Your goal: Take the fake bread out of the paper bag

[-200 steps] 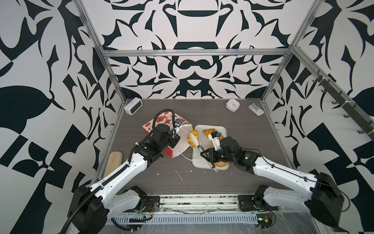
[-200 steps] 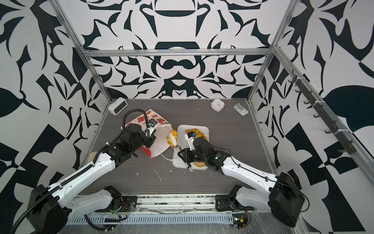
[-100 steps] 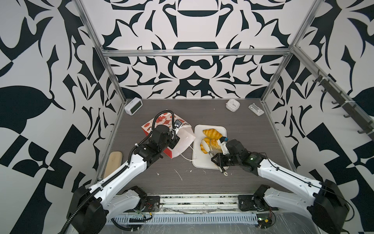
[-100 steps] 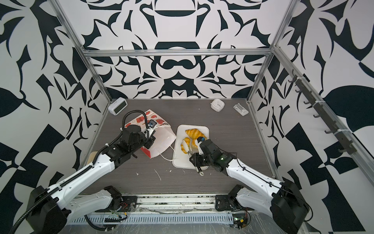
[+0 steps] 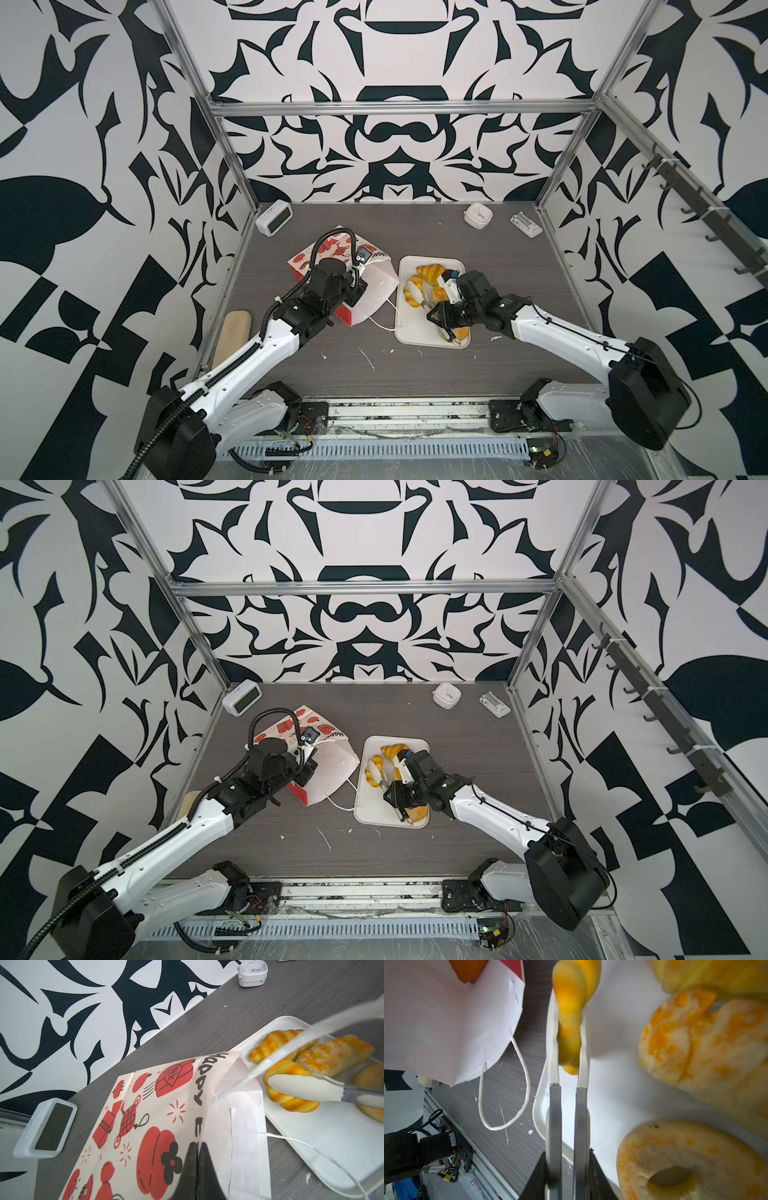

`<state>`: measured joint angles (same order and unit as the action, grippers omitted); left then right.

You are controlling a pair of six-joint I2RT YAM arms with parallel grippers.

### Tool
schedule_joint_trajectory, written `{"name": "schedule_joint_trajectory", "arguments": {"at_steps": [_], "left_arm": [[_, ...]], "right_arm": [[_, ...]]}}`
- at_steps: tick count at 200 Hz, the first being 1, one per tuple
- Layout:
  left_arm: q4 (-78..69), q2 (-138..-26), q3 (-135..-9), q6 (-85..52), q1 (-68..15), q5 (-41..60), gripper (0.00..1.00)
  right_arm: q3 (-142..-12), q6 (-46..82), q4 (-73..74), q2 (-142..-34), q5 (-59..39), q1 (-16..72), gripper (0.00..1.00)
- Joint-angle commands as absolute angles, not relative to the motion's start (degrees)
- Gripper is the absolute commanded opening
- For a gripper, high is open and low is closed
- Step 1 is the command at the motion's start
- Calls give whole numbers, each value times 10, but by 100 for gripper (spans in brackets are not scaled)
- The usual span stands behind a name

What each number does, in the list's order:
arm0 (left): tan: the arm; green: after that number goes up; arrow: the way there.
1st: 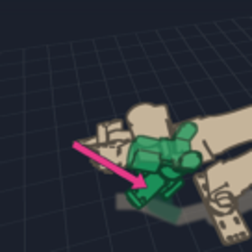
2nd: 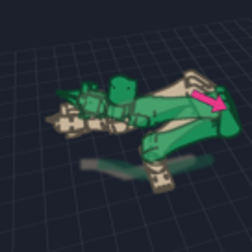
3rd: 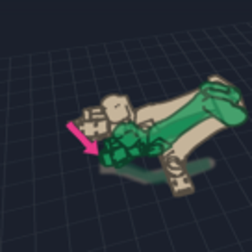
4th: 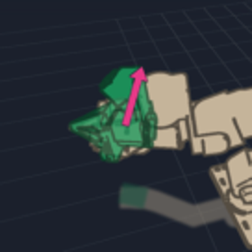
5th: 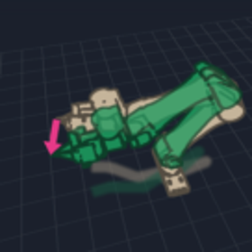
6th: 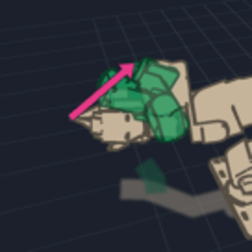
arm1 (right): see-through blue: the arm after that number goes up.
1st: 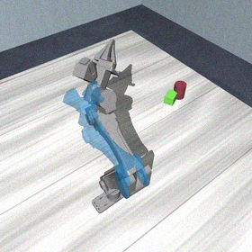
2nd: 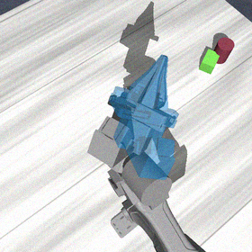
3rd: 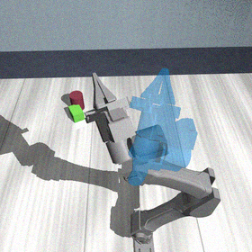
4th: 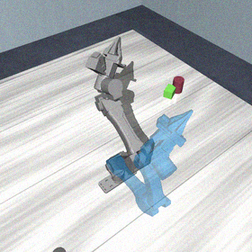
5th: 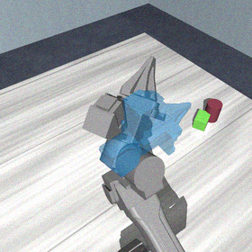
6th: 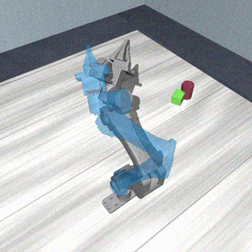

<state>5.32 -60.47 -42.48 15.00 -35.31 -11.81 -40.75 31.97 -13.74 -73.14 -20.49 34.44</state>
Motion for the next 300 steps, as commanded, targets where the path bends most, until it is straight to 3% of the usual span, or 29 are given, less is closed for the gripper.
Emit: {"name": "schedule_joint_trajectory", "arguments": {"at_steps": [1, 52, 95, 120, 144, 222, 300], "left_arm": [[42, -604, -415, 152, -352, -123, 5], [42, -608, -416, 151, -353, -121, 5], [41, -612, -418, 151, -352, -119, 5], [41, -610, -417, 152, -353, -121, 5], [41, -610, -417, 152, -352, -122, 5], [40, -611, -417, 151, -352, -119, 5], [41, -608, -415, 150, -353, -122, 5]], "right_arm": [[-444, 291, -100, -749, -233, 330, 6], [-473, 257, -116, -811, -234, 310, 13], [-503, 230, -149, -826, -217, 306, 28], [-516, 224, -168, -823, -209, 306, 42], [-521, 220, -183, -815, -190, 304, 47], [-523, 206, -215, -747, -120, 301, 53], [-524, 195, -206, -745, -88, 299, 54]]}}
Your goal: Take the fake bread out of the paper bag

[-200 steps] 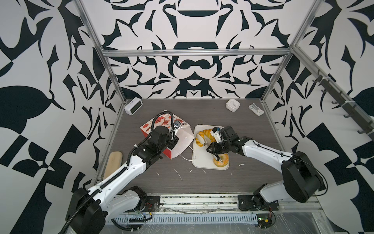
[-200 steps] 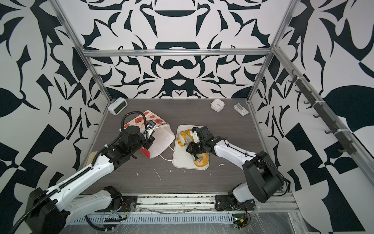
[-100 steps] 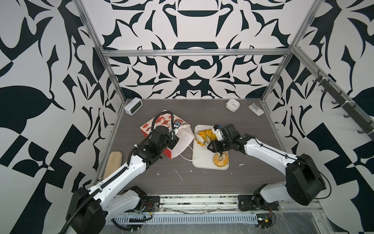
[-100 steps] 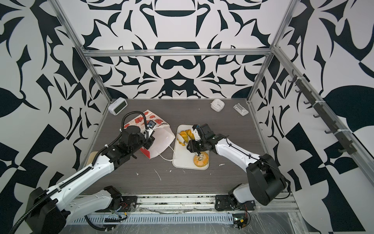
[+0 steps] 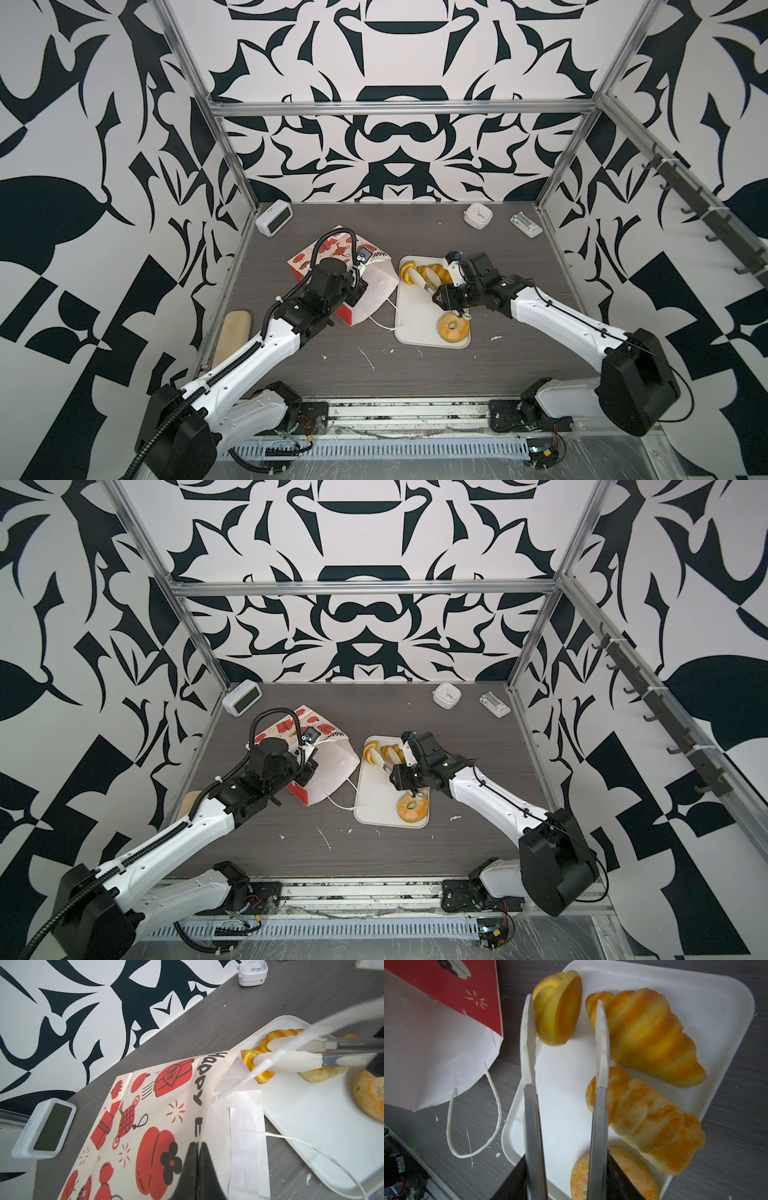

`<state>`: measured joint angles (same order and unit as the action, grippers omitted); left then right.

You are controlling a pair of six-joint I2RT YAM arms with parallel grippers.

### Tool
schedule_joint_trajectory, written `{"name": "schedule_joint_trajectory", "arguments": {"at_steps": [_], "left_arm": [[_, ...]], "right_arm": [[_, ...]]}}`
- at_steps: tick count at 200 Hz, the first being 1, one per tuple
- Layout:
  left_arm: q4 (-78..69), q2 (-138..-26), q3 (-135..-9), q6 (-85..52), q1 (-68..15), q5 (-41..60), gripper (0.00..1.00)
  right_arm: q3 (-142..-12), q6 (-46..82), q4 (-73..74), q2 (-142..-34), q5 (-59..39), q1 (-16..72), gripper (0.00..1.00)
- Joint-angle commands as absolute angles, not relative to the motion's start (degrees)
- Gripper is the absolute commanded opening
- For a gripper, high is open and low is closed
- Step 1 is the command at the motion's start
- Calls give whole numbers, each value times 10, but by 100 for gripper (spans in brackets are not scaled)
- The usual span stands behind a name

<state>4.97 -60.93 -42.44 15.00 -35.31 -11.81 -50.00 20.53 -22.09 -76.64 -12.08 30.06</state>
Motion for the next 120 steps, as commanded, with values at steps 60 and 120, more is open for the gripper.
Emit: {"name": "schedule_joint_trajectory", "arguments": {"at_steps": [60, 120], "left_arm": [[40, -609, -416, 150, -352, -122, 5], [40, -610, -416, 150, -352, -124, 5]], "right_arm": [[-551, 196, -208, -718, -85, 299, 52], [-578, 213, -176, -724, -164, 326, 50]]}}
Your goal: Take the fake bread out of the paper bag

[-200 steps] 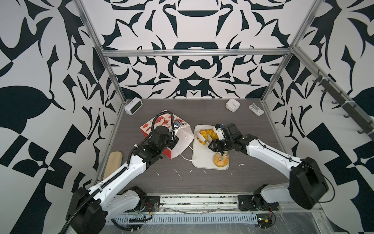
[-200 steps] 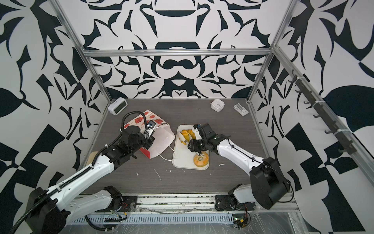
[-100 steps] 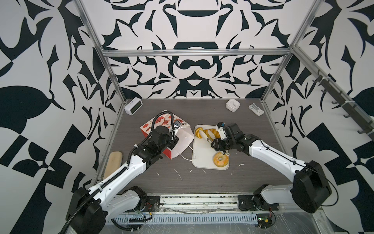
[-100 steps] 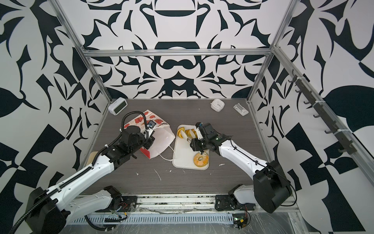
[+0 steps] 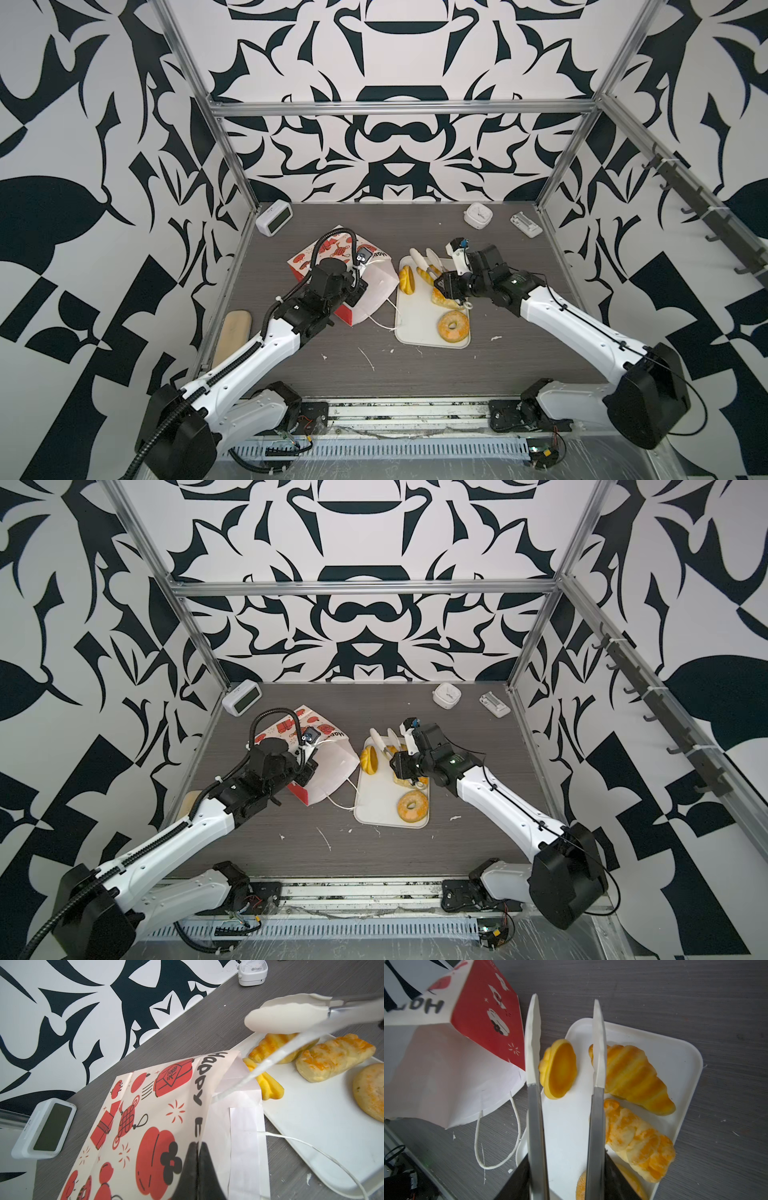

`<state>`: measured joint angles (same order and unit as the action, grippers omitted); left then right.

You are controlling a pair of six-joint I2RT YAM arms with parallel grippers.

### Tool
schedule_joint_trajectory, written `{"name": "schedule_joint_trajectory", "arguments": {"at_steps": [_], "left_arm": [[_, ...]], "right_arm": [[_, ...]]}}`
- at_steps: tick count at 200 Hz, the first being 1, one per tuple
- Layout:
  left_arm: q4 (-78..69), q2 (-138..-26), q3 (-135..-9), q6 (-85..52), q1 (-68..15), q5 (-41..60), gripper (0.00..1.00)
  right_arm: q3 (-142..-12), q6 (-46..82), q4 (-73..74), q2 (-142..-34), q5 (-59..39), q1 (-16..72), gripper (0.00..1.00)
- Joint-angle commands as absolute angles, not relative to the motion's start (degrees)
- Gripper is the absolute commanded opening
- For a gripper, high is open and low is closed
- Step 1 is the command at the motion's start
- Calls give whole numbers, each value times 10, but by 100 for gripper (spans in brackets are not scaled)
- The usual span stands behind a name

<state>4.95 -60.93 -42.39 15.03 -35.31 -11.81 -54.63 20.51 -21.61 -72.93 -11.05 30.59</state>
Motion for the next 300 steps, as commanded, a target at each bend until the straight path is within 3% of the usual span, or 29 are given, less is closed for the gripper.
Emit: {"name": "schedule_joint_trajectory", "arguments": {"at_steps": [1, 108, 300], "left_arm": [[40, -610, -416, 150, -352, -124, 5], [52, -608, -418, 156, -352, -147, 5], [36, -599, -416, 145, -341, -162, 4]], "right_arm": [[-578, 214, -174, -725, -165, 328, 50], [-532, 272, -101, -764, -181, 358, 46], [-546, 202, -308, -771, -128, 358, 46]]}}
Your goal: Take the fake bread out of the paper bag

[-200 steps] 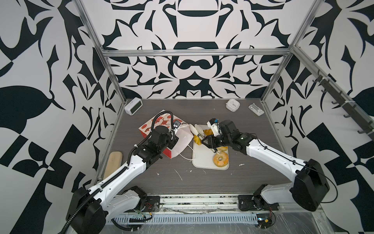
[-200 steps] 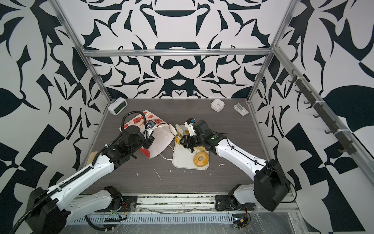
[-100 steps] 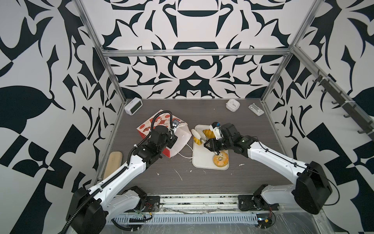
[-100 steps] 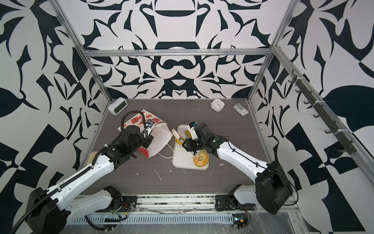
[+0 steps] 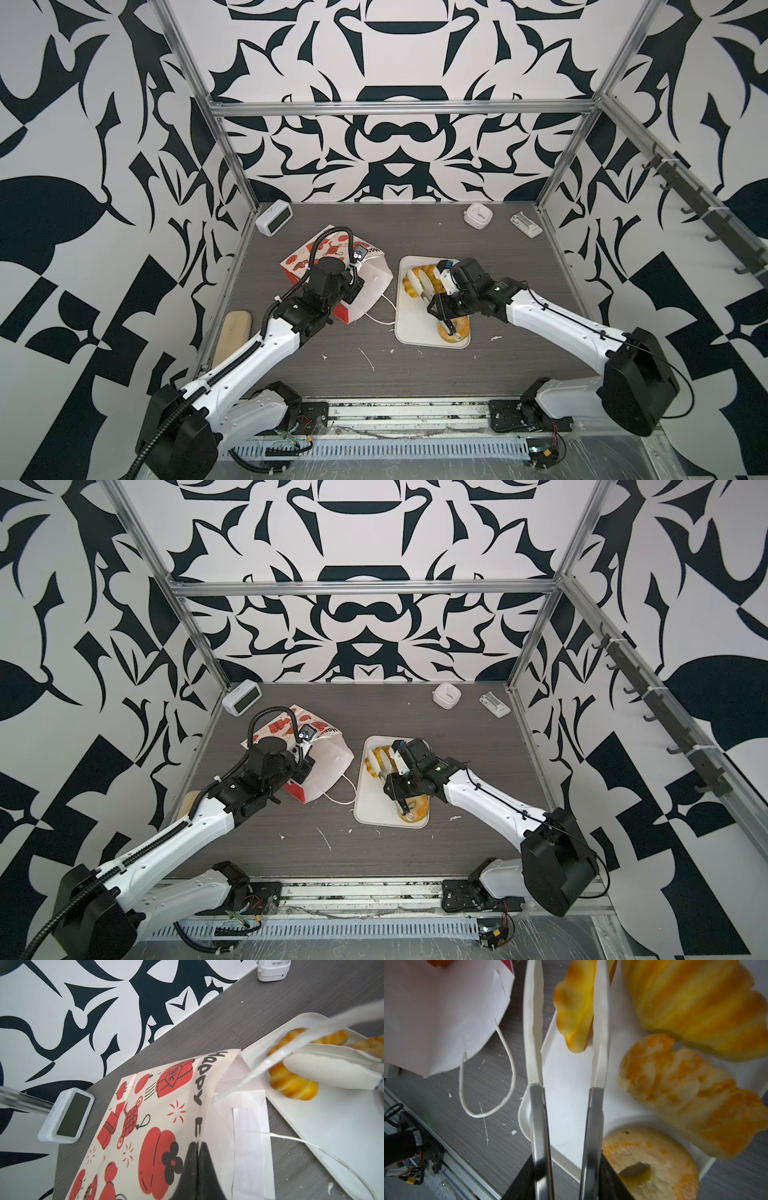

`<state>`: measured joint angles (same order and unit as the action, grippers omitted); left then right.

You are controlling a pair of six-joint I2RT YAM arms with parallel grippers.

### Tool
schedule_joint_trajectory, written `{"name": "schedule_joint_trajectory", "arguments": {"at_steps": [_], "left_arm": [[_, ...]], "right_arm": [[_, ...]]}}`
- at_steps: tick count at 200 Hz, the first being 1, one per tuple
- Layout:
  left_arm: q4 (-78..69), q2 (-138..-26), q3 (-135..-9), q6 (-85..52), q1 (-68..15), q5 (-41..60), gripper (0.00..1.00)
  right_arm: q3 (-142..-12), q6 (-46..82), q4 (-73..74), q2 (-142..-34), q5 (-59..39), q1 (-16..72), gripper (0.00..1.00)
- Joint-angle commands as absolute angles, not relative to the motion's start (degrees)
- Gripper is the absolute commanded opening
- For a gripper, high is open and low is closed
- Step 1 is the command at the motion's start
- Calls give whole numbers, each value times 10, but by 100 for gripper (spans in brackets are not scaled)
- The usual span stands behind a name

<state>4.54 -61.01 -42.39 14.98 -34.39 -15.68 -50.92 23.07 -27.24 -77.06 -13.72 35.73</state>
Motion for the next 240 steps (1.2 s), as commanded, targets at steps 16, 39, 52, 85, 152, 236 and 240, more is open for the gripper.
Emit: {"name": "schedule_joint_trajectory", "arguments": {"at_steps": [16, 39, 52, 85, 152, 236, 240], "left_arm": [[36, -599, -416, 144, -341, -163, 4], [37, -597, -415, 143, -341, -163, 4], [37, -598, -416, 142, -341, -162, 4], [37, -595, -416, 142, -341, -163, 5], [38, -589, -416, 140, -341, -164, 5], [40, -580, -414, 139, -341, -172, 5], [40, -579, -414, 139, -341, -173, 5]], "right_arm": [[-558, 196, -324, -773, -123, 358, 48], [-582, 185, -352, -778, -119, 358, 49], [-593, 181, -362, -782, -116, 358, 49], [-629, 170, -408, -808, -92, 358, 49], [-652, 154, -477, -824, -74, 358, 50], [-695, 142, -525, -879, -78, 358, 51], [-696, 142, -528, -881, -78, 358, 51]]}}
